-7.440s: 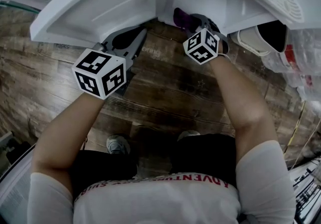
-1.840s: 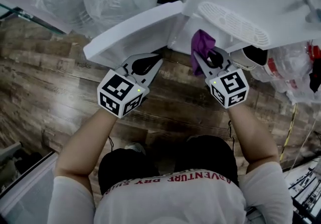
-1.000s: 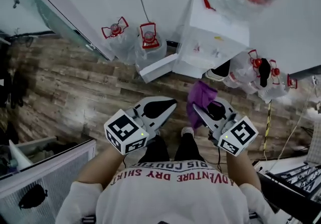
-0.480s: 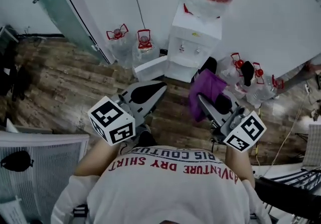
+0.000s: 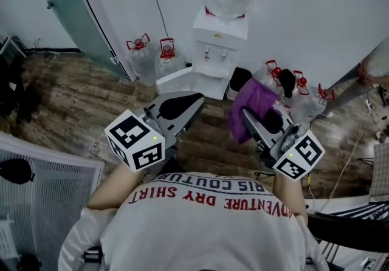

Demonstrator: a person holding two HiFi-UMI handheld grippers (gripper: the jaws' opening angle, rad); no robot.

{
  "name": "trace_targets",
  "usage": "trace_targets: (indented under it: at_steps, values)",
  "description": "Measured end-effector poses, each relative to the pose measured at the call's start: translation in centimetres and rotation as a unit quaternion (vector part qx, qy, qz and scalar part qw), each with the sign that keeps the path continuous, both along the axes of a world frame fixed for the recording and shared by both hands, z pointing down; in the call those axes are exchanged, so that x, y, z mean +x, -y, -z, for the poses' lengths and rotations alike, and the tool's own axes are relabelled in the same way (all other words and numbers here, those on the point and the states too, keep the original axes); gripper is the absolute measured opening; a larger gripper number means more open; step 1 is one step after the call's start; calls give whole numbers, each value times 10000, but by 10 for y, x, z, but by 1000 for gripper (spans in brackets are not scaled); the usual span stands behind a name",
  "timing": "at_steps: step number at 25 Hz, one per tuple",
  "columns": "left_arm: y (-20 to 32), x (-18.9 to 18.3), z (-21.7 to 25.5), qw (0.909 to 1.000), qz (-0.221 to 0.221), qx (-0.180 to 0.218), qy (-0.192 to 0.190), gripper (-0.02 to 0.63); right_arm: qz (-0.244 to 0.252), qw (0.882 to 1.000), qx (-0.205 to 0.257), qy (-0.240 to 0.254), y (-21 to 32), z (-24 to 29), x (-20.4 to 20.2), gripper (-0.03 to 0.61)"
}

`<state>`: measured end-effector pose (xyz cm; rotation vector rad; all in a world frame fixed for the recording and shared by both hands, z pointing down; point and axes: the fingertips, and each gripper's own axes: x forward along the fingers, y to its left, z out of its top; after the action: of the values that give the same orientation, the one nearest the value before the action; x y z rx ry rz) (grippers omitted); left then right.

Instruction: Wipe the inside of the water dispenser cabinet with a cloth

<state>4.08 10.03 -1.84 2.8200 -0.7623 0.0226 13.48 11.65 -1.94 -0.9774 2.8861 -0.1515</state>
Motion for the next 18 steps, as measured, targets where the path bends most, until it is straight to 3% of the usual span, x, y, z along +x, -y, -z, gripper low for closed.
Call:
trace_targets:
  at_steps: [9, 18]
  values:
    - [-24, 8, 5, 9998, 84, 11, 181, 28, 70, 9998, 198, 28, -25, 12, 4, 94]
    - [-31, 10, 4, 9997, 148, 34, 181, 28, 43, 9999, 113, -45, -29, 6, 4, 94]
